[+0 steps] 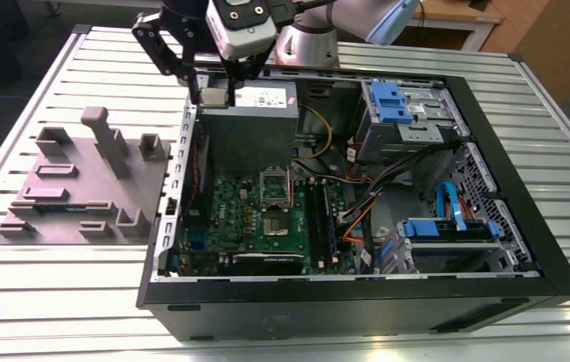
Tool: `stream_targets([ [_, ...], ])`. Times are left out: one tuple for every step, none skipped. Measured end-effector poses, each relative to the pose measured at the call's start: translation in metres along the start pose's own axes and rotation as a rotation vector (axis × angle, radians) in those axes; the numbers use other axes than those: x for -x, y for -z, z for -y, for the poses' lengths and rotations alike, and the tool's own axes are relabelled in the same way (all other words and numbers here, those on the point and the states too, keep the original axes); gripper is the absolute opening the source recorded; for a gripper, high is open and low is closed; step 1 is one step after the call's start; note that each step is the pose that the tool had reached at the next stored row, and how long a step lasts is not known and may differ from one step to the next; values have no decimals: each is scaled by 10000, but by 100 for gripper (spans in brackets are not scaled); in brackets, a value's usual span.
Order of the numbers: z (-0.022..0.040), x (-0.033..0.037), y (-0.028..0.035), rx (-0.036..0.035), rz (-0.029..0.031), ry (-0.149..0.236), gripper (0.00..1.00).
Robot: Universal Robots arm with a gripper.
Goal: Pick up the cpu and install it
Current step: 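Pick up the cpu and move it towards the insertion slot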
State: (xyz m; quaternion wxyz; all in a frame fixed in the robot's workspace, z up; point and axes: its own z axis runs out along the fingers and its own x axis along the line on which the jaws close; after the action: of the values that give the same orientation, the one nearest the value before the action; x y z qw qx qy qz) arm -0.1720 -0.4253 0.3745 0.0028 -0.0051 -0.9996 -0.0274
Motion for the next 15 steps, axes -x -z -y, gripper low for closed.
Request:
stream_targets([
  [0, 2, 0, 0, 0, 0, 47],
  [0, 4, 0, 0, 0, 0, 47],
  [0, 6, 0, 0, 0, 0, 47],
  [0, 8, 0, 0, 0, 0, 47],
  [0, 12, 0, 0, 0, 0, 47],
  [0, 15, 0, 0, 0, 1, 47],
  [0, 18, 0, 1, 0, 0, 47],
  [0, 22, 0, 1, 0, 1, 47],
  [0, 27, 0, 0, 0, 0, 47],
  [0, 31, 0, 0, 0, 0, 47],
  [0, 35, 0, 0, 0, 0, 47],
  [-1, 40, 0, 0, 0, 0, 47],
  [-1, 45, 0, 0, 0, 1, 47],
  [-1, 50, 0, 0, 0, 0, 47],
  [-1, 54, 0, 0, 0, 0, 47],
])
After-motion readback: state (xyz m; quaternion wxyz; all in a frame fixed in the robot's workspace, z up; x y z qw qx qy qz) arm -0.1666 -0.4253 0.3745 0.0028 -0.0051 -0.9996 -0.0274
